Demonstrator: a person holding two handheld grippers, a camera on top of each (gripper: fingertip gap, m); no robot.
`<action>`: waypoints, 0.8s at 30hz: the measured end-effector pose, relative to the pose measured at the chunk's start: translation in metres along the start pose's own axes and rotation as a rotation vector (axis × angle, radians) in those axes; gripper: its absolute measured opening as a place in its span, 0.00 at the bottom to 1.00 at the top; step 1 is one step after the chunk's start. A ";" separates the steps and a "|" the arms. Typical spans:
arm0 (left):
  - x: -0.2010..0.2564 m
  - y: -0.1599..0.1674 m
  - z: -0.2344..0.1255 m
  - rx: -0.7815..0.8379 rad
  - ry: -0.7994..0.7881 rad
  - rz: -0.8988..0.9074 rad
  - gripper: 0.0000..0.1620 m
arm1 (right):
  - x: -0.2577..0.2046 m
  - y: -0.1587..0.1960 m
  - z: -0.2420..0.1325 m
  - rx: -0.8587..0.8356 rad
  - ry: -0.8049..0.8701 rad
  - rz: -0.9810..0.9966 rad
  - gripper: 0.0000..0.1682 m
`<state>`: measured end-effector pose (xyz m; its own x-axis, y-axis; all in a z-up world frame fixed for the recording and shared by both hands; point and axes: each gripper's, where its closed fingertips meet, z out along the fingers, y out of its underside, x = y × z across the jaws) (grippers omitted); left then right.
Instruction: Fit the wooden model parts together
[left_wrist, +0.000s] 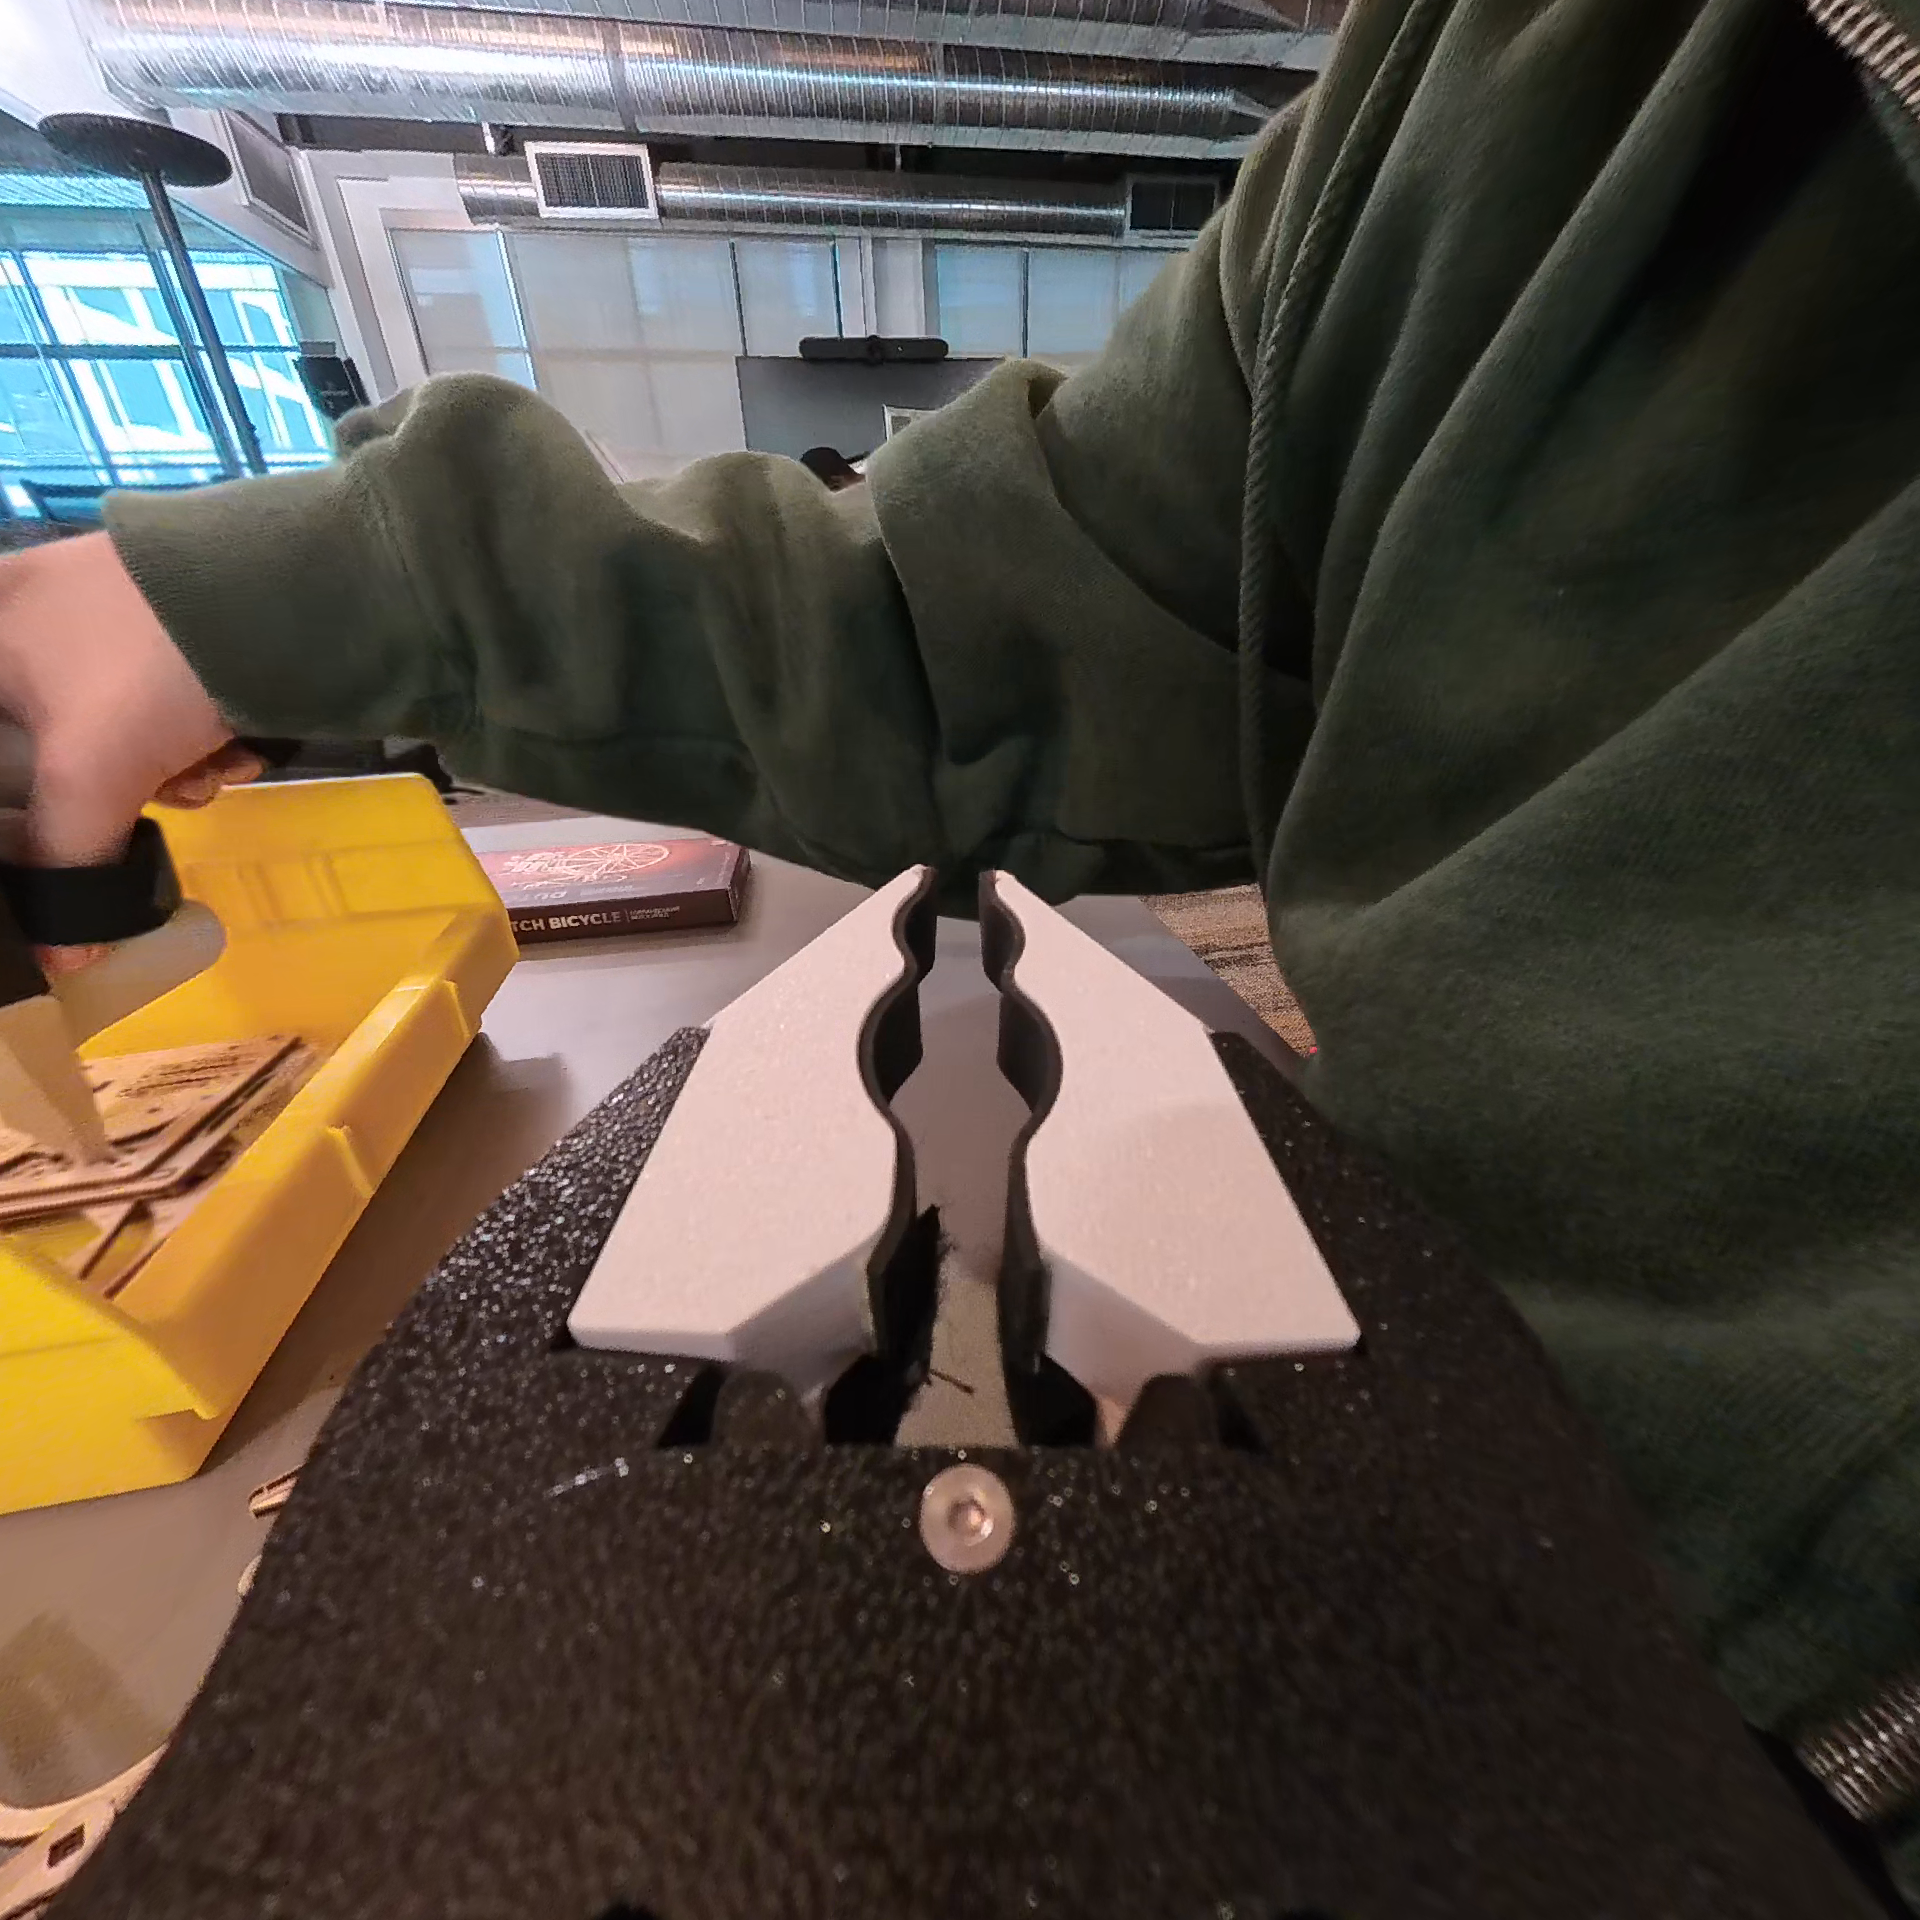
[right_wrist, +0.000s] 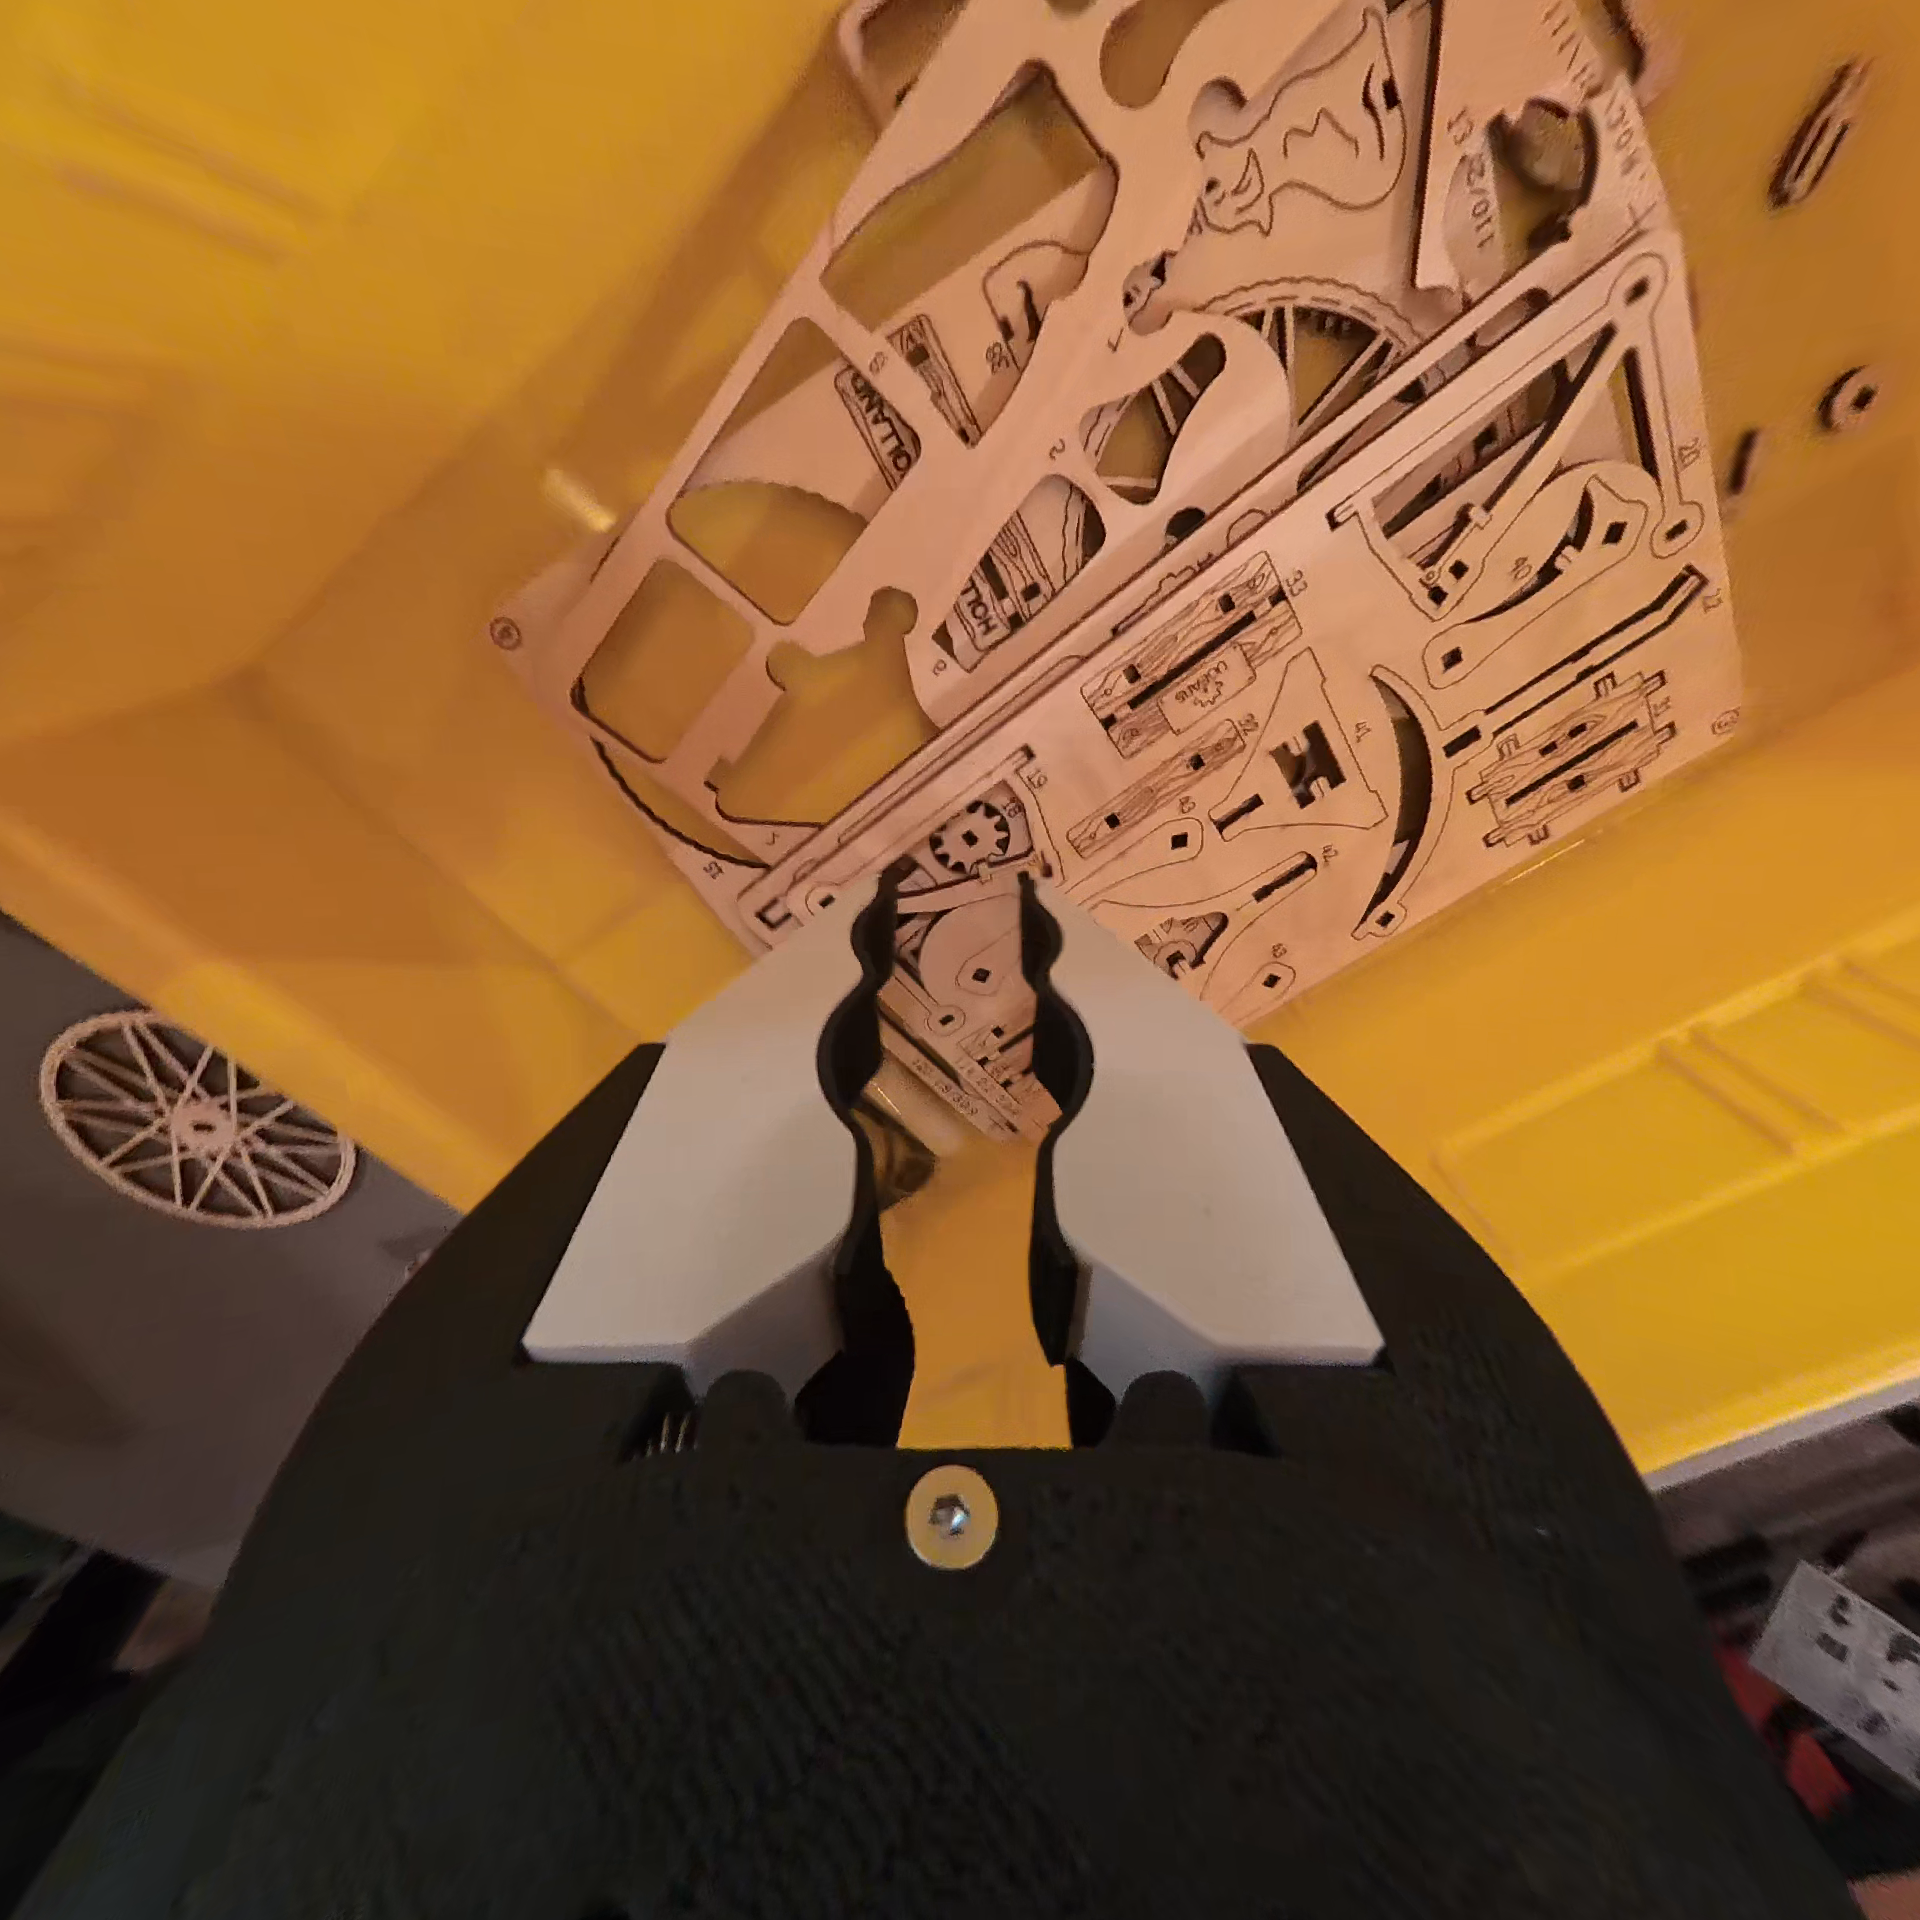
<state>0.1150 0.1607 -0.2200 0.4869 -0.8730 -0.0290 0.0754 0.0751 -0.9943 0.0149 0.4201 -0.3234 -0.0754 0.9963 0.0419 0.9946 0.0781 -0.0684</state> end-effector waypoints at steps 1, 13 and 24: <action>0.000 0.000 0.000 0.001 -0.001 0.000 0.04 | -0.001 0.003 -0.003 0.000 -0.002 -0.008 0.16; 0.000 0.000 0.000 -0.001 0.000 0.000 0.04 | -0.019 0.015 -0.007 0.119 0.181 -0.312 0.30; -0.001 0.001 0.001 -0.002 0.000 0.002 0.04 | 0.020 -0.001 -0.017 0.137 0.654 -0.514 0.18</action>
<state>0.1154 0.1615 -0.2204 0.4869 -0.8729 -0.0308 0.0727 0.0757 -0.9945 0.0138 0.4393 -0.3056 -0.4179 0.6169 0.6670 0.8273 0.5618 -0.0013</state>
